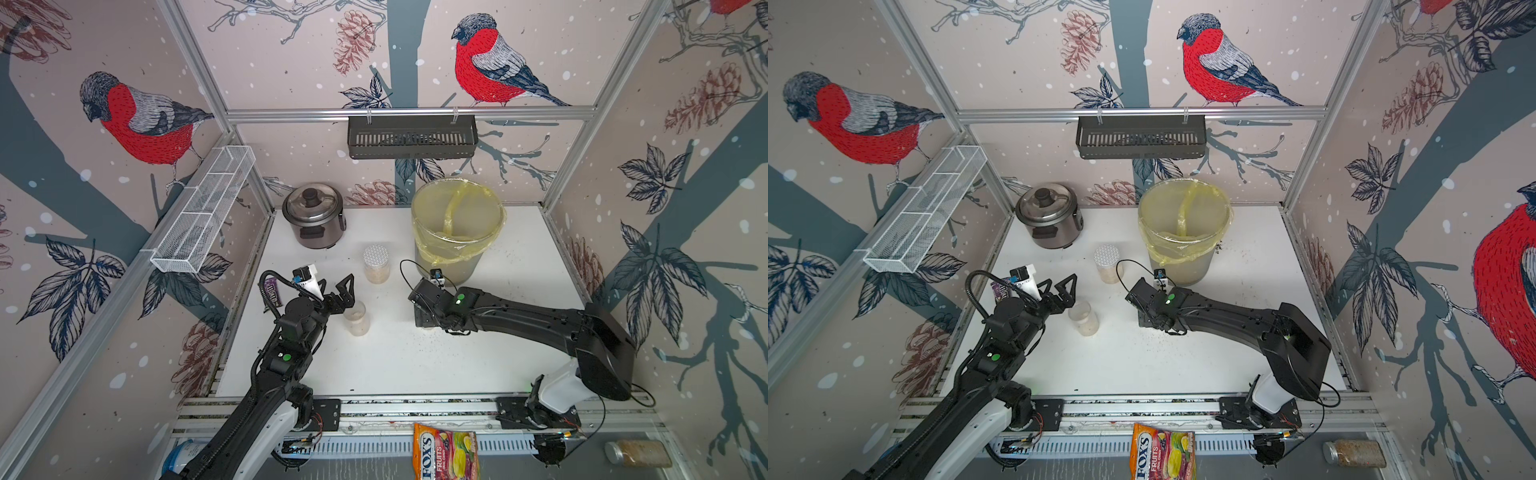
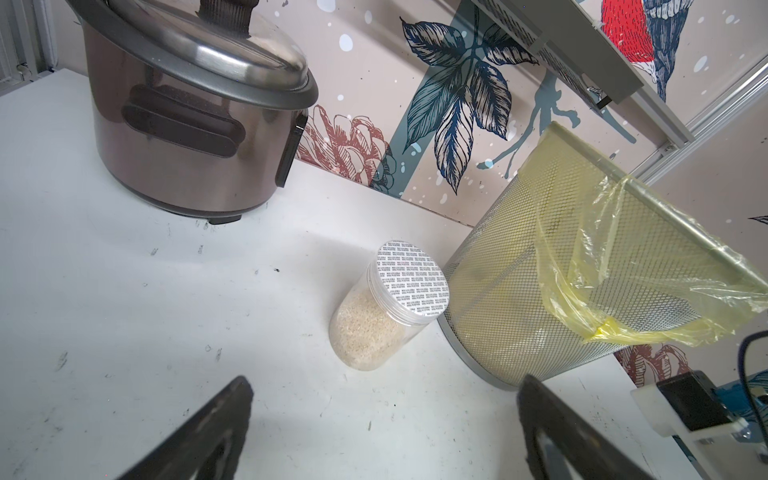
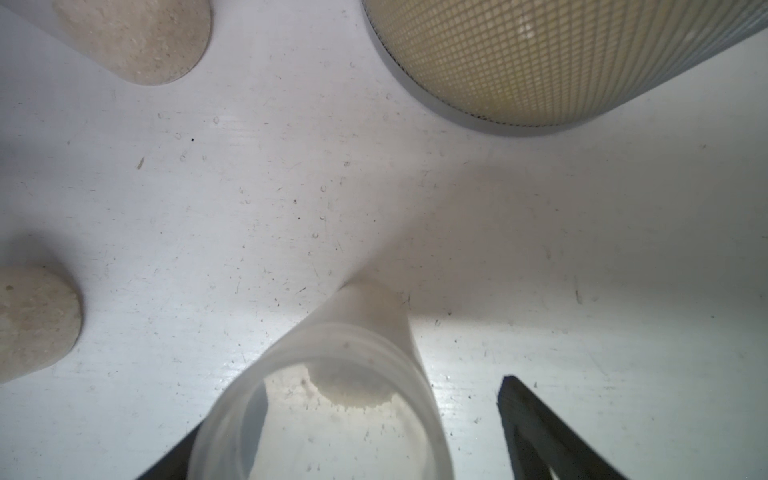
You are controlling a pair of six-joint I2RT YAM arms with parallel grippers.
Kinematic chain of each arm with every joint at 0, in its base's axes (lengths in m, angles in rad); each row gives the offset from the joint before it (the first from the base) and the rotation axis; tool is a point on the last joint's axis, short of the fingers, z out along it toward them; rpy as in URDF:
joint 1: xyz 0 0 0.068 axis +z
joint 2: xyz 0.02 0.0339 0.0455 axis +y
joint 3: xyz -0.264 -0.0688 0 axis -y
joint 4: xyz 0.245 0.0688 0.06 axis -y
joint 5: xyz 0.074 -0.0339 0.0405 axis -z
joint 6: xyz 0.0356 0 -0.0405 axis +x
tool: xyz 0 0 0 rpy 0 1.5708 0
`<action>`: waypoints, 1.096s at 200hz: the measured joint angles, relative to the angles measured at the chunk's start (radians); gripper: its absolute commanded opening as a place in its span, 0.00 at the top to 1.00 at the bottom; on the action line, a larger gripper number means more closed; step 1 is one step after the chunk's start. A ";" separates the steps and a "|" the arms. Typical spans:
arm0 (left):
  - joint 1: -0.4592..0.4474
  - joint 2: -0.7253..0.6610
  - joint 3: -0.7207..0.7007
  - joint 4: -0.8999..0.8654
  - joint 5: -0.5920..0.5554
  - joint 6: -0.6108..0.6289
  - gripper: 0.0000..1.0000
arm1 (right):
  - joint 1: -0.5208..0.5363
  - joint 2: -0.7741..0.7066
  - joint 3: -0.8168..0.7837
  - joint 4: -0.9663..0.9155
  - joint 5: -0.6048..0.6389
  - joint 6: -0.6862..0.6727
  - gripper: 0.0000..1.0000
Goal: Empty moldy rice from jars
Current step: Pick up the jar from the center of the board.
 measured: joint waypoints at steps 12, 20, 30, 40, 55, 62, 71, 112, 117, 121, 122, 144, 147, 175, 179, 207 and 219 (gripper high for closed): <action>0.000 0.000 -0.001 0.004 0.004 0.000 0.02 | -0.003 0.000 0.000 0.010 0.000 -0.001 0.17; 0.000 0.002 -0.003 0.007 0.005 0.001 0.02 | -0.005 0.000 0.000 0.015 0.000 -0.002 0.17; 0.000 0.004 -0.005 0.008 0.019 0.007 0.02 | -0.006 0.000 0.000 0.020 0.000 -0.003 0.20; 0.000 0.010 -0.006 0.012 0.023 0.007 0.02 | -0.010 0.000 0.000 0.026 -0.002 -0.007 0.21; 0.000 0.019 -0.008 0.015 0.027 0.007 0.02 | -0.011 0.001 -0.001 0.029 -0.003 -0.021 0.24; 0.000 0.022 -0.008 0.016 0.031 0.007 0.02 | -0.011 0.002 -0.001 0.032 -0.003 -0.021 0.25; 0.000 0.025 -0.008 0.019 0.046 0.007 0.02 | -0.011 0.003 -0.001 0.035 -0.006 -0.021 0.26; 0.000 0.035 -0.008 0.039 0.060 0.017 0.02 | -0.011 0.008 -0.011 0.053 -0.013 -0.024 0.33; 0.000 0.036 -0.008 0.039 0.070 0.021 0.02 | -0.012 0.008 -0.012 0.055 -0.014 -0.024 0.34; 0.000 0.037 -0.008 0.040 0.072 0.023 0.02 | -0.013 0.008 -0.013 0.056 -0.014 -0.024 0.34; 0.000 0.037 -0.008 0.041 0.074 0.024 0.02 | -0.013 0.008 -0.013 0.057 -0.014 -0.024 0.35; -0.002 0.046 -0.008 0.045 0.080 0.024 0.02 | -0.018 0.008 -0.019 0.062 -0.020 -0.024 0.41; -0.002 0.047 -0.008 0.045 0.082 0.024 0.02 | -0.018 0.009 -0.020 0.063 -0.021 -0.025 0.41; -0.005 0.050 -0.007 0.045 0.098 0.025 0.02 | -0.019 0.009 -0.022 0.063 -0.019 -0.027 0.49; -0.005 0.051 -0.007 0.047 0.098 0.025 0.02 | -0.019 0.008 -0.023 0.063 -0.019 -0.027 0.50; -0.005 0.051 -0.007 0.064 0.099 0.026 0.02 | -0.023 -0.003 -0.032 0.070 -0.023 -0.027 0.54; -0.005 0.053 -0.007 0.068 0.100 0.026 0.02 | -0.024 -0.011 -0.036 0.068 -0.029 -0.027 0.56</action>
